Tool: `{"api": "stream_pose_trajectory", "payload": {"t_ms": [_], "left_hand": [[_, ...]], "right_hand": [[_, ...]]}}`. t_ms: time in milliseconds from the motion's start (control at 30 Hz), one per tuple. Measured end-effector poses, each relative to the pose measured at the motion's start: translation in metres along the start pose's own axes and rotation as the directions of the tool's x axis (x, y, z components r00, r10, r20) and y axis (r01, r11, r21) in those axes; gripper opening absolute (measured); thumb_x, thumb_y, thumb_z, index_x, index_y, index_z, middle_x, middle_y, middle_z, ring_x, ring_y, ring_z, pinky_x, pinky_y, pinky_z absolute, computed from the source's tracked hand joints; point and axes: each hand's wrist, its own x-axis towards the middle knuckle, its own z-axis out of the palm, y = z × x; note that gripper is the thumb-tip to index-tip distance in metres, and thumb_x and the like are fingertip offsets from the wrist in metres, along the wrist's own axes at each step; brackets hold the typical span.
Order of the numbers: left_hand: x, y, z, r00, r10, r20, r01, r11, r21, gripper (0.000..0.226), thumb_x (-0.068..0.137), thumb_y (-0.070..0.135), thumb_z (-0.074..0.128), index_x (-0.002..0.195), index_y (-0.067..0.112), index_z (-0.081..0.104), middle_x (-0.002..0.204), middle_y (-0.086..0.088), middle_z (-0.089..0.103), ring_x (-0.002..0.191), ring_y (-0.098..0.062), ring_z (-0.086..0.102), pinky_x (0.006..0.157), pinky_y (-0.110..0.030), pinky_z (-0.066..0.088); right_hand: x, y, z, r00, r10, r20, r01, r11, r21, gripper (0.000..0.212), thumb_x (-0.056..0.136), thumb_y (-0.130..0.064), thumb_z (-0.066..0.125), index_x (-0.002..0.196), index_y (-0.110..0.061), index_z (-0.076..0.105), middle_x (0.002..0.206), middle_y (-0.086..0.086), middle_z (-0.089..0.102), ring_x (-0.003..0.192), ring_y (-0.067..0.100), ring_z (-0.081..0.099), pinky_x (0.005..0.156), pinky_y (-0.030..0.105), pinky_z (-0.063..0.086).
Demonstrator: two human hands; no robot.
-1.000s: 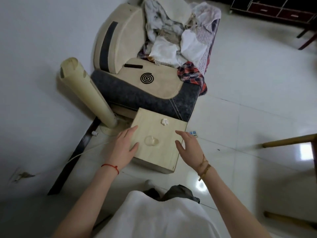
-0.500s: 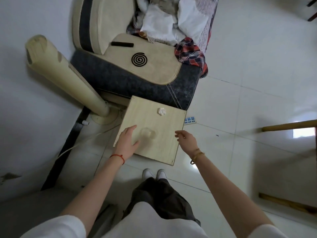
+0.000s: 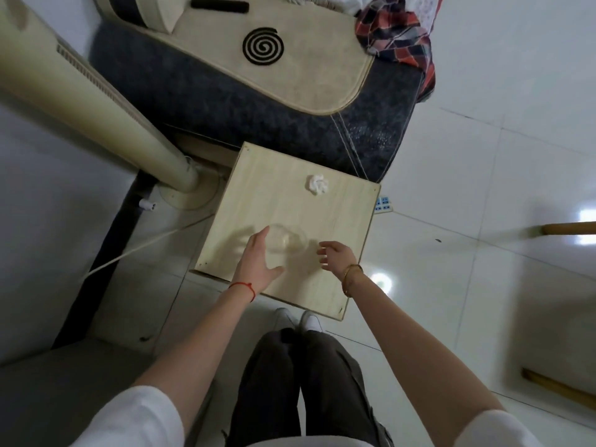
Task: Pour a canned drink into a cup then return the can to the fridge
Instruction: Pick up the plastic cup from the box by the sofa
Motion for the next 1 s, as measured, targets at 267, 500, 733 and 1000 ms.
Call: {"api": "stream_pose_trajectory", "payload": {"t_ms": [267,500,733,1000], "left_hand": [[0.036,-0.017,0.039,0.997,0.056,-0.058,-0.065,0.983,-0.173,0.082,0.072,0.025,0.083,0.141,0.031,0.04,0.137,0.002,0.049,0.121,-0.014,0.05,0.1,-0.034,0.047],[0.023,0.01,0.023,0.991,0.093,-0.101,-0.117,0.957,-0.264,0.065,0.072,0.033,0.083,0.128,0.023,0.053,0.123,0.014,0.06,0.112,-0.001,0.056,0.098,-0.03,0.049],[-0.03,0.074,-0.047,0.985,0.155,-0.073,-0.169,0.95,-0.261,0.068,0.07,0.035,0.084,0.13,0.027,0.053,0.128,0.012,0.061,0.118,-0.005,0.056,0.102,-0.028,0.047],[-0.113,0.137,-0.114,0.958,0.285,-0.038,-0.286,0.928,-0.24,0.068,0.071,0.041,0.082,0.132,0.034,0.051,0.125,0.017,0.061,0.115,0.003,0.055,0.097,-0.022,0.047]], "right_hand": [[0.041,0.017,0.021,0.994,-0.105,-0.026,0.106,0.993,0.047,0.031,0.097,-0.008,0.037,0.111,-0.011,0.065,0.089,0.002,0.065,0.07,0.015,0.059,0.071,0.029,0.054],[0.016,-0.005,0.016,0.995,-0.098,0.003,0.098,0.994,0.046,0.026,0.097,-0.012,0.042,0.109,-0.009,0.065,0.084,-0.002,0.064,0.065,0.013,0.059,0.059,0.021,0.051],[-0.076,-0.054,-0.015,0.987,-0.154,0.047,0.149,0.985,0.088,0.026,0.097,-0.015,0.048,0.11,-0.004,0.067,0.091,0.004,0.069,0.07,0.014,0.061,0.064,0.022,0.051],[-0.196,-0.09,-0.044,0.973,-0.23,0.025,0.225,0.966,0.13,0.022,0.096,-0.014,0.051,0.103,-0.004,0.069,0.091,0.008,0.071,0.067,0.013,0.061,0.062,0.02,0.052]]}}
